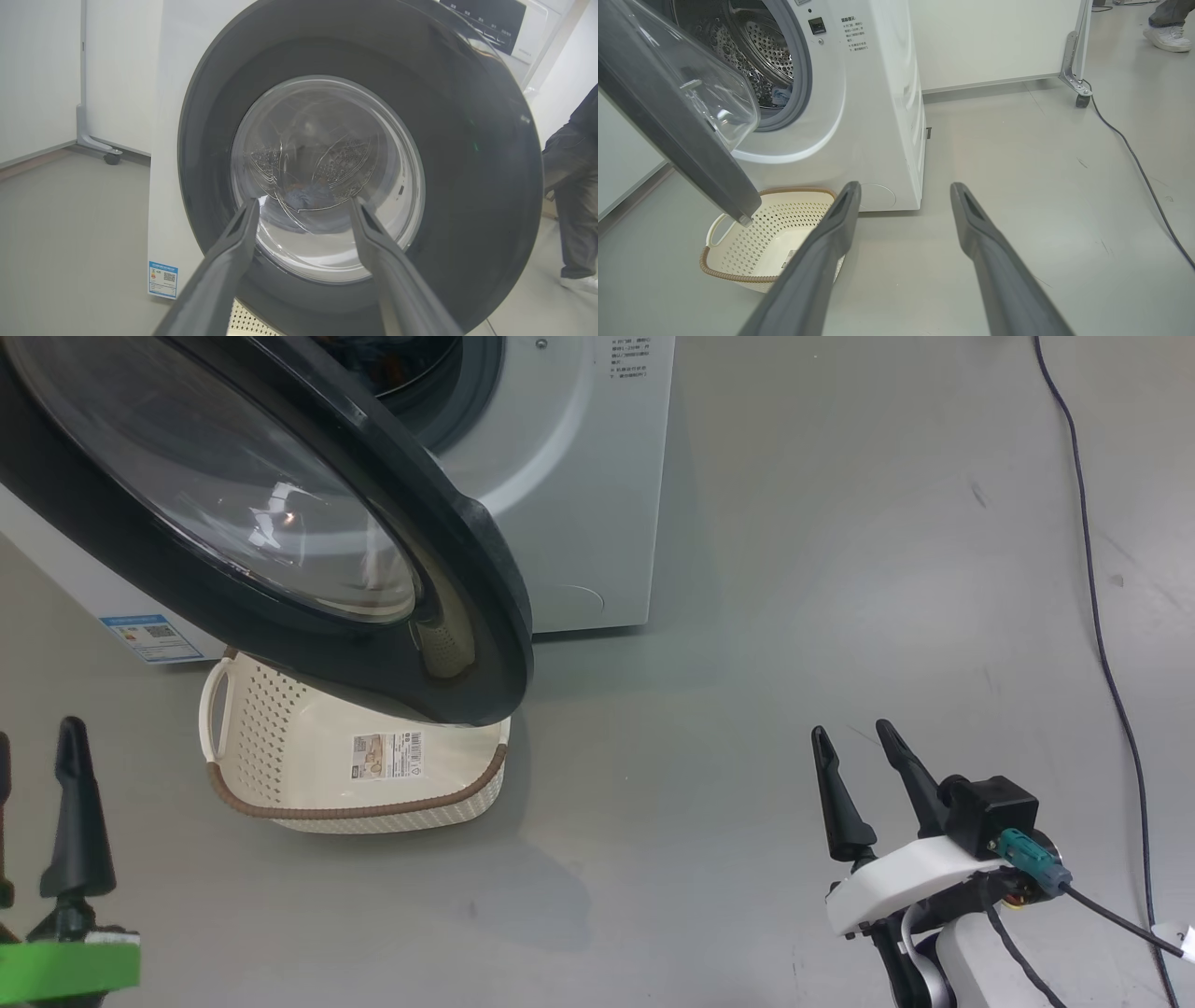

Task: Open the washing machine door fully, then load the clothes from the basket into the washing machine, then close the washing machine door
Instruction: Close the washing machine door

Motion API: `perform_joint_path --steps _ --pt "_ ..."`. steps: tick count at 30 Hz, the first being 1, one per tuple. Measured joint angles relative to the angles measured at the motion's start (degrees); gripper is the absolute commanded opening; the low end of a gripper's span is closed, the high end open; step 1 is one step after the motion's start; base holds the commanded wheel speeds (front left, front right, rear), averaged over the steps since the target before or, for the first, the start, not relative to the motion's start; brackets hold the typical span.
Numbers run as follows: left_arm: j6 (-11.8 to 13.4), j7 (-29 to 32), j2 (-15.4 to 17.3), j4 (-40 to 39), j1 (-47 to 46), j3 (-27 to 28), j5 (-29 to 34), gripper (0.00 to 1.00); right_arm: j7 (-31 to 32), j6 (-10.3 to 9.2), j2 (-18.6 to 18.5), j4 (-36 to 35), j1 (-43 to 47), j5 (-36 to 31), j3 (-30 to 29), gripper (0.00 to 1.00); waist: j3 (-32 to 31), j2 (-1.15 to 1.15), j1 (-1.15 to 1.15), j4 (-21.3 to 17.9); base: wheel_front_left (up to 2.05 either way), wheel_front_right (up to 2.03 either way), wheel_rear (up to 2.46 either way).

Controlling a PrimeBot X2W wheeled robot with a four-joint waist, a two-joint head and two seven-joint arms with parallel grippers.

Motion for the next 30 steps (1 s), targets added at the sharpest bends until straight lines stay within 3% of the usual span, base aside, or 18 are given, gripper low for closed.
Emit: perform_joint_path --steps 3,11,19,30 --pt "0.0 -4.6 3.4 2.3 1.7 -1.9 7.9 1.00 0.0 0.01 0.0 0.0 0.0 0.0 -0.1 1.00 0.0 0.00 0.00 -0.1 0.00 0.00 0.00" --pt "0.0 -5.8 2.1 11.4 5.6 -4.1 17.1 1.00 0.0 0.02 0.0 -0.3 0.0 -0.6 -0.1 1.00 -0.3 0.00 0.00 -0.3 0.00 0.00 0.00" --pt "0.1 -5.2 -2.0 15.9 5.4 -3.5 21.0 1.00 0.0 0.02 0.0 -0.5 0.2 -1.2 -0.3 1.00 -0.6 0.00 0.00 -0.5 0.00 0.00 0.00" --pt "0.1 -5.2 -4.7 18.5 3.7 -3.1 22.8 1.00 0.0 0.02 0.0 -0.5 0.3 -1.8 -0.3 1.00 -0.9 0.00 0.00 -0.3 0.00 0.00 0.00"
